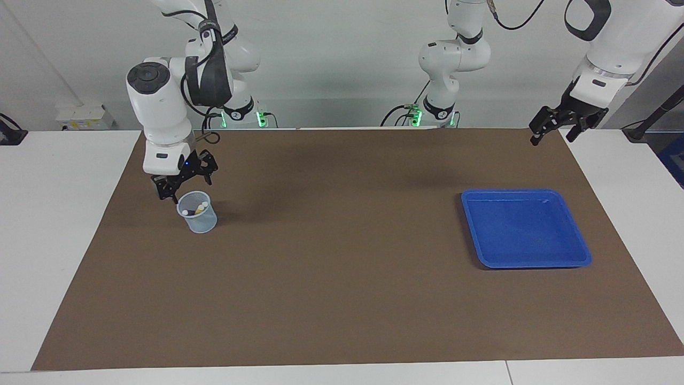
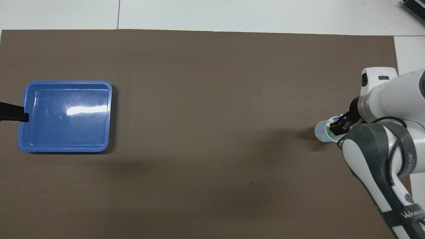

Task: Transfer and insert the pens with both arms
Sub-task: 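Lower the green pen into the cup with the right gripper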

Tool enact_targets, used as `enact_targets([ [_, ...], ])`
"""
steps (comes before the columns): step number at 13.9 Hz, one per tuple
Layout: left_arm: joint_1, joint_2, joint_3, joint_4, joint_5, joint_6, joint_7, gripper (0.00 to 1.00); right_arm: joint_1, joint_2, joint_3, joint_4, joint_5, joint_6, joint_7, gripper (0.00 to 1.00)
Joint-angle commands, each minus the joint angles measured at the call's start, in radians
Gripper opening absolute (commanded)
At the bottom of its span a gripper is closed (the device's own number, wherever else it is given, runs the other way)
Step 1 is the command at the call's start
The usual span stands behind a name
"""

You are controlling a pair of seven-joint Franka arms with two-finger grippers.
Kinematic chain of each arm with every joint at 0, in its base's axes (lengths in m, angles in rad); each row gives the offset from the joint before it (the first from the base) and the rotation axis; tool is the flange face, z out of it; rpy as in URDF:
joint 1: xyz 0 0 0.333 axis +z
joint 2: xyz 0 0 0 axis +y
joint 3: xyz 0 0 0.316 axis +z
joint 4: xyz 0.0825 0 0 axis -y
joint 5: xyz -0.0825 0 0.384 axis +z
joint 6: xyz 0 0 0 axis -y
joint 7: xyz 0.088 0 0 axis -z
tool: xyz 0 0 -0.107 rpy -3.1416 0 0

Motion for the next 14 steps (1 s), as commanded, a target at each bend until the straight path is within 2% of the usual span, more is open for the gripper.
enact_targets([
  [1, -0.033, 0.063, 0.016, 0.073, 0.016, -0.043, 0.000, 1.00, -0.013, -0.041, 0.007, 0.008, 0.069, -0.007, -0.008, 1.00],
  [3, -0.033, 0.073, 0.013, 0.070, 0.013, -0.040, 0.000, 1.00, -0.007, -0.063, 0.009, 0.017, 0.134, -0.005, 0.018, 1.00],
  [6, -0.033, 0.072, -0.001, 0.060, 0.013, -0.032, 0.001, 1.00, -0.005, -0.086, 0.010, 0.043, 0.140, -0.049, 0.071, 1.00],
  [8, -0.033, 0.054, -0.010, 0.054, 0.013, -0.028, 0.004, 1.00, 0.009, -0.093, 0.004, 0.130, 0.143, -0.200, 0.128, 1.00],
  [10, -0.031, 0.043, -0.016, 0.034, 0.013, -0.009, 0.004, 1.00, 0.070, -0.048, -0.020, 0.250, 0.125, -0.363, 0.250, 1.00],
  [14, -0.040, 0.057, -0.013, 0.064, 0.014, 0.009, 0.006, 1.00, 0.124, -0.043, -0.048, 0.250, 0.126, -0.320, 0.361, 1.00],
])
